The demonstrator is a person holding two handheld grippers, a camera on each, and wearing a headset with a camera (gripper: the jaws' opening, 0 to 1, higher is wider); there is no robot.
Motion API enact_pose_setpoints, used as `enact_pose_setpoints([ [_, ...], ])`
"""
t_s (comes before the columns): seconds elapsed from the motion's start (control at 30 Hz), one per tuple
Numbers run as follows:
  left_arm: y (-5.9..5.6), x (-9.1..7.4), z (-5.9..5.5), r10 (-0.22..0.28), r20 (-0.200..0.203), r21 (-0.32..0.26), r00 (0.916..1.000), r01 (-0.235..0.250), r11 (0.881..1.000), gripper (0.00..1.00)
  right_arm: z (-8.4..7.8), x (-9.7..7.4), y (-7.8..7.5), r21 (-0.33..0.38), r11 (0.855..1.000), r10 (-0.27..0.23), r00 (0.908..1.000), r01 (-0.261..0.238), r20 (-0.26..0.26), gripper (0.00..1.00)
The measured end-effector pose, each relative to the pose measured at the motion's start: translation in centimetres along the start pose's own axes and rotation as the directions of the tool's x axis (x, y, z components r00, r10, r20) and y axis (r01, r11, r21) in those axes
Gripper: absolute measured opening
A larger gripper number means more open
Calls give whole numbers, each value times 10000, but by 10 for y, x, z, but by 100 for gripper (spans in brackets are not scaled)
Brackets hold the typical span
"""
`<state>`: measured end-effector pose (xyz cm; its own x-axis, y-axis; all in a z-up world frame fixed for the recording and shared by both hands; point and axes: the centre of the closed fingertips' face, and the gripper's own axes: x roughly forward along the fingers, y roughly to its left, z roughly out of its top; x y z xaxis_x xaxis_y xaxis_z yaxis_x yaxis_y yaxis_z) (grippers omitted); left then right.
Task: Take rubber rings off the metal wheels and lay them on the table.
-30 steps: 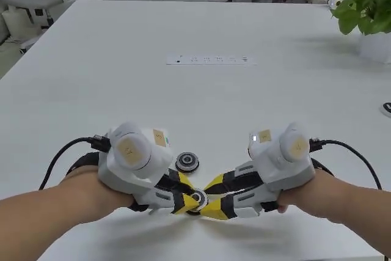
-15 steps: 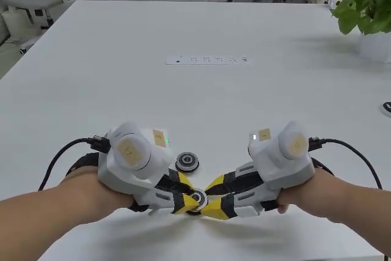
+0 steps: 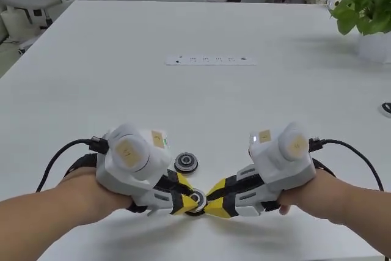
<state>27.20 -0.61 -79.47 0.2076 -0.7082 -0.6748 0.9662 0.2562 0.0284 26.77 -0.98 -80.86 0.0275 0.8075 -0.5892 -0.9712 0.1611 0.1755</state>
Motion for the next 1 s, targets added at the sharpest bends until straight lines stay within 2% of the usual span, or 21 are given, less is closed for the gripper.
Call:
enact_pose_setpoints([
  [0.57, 0, 0, 0, 60, -43, 6, 10000, -60, 10000, 13, -2, 0, -1, 285, 9996, -85, 9999, 89, -139, 2],
  [1.0, 0, 1, 0, 93, -63, -25, 9999, -93, 10000, 12, -3, -1, -2, 920, 9957, -106, 9999, 115, -108, 0],
])
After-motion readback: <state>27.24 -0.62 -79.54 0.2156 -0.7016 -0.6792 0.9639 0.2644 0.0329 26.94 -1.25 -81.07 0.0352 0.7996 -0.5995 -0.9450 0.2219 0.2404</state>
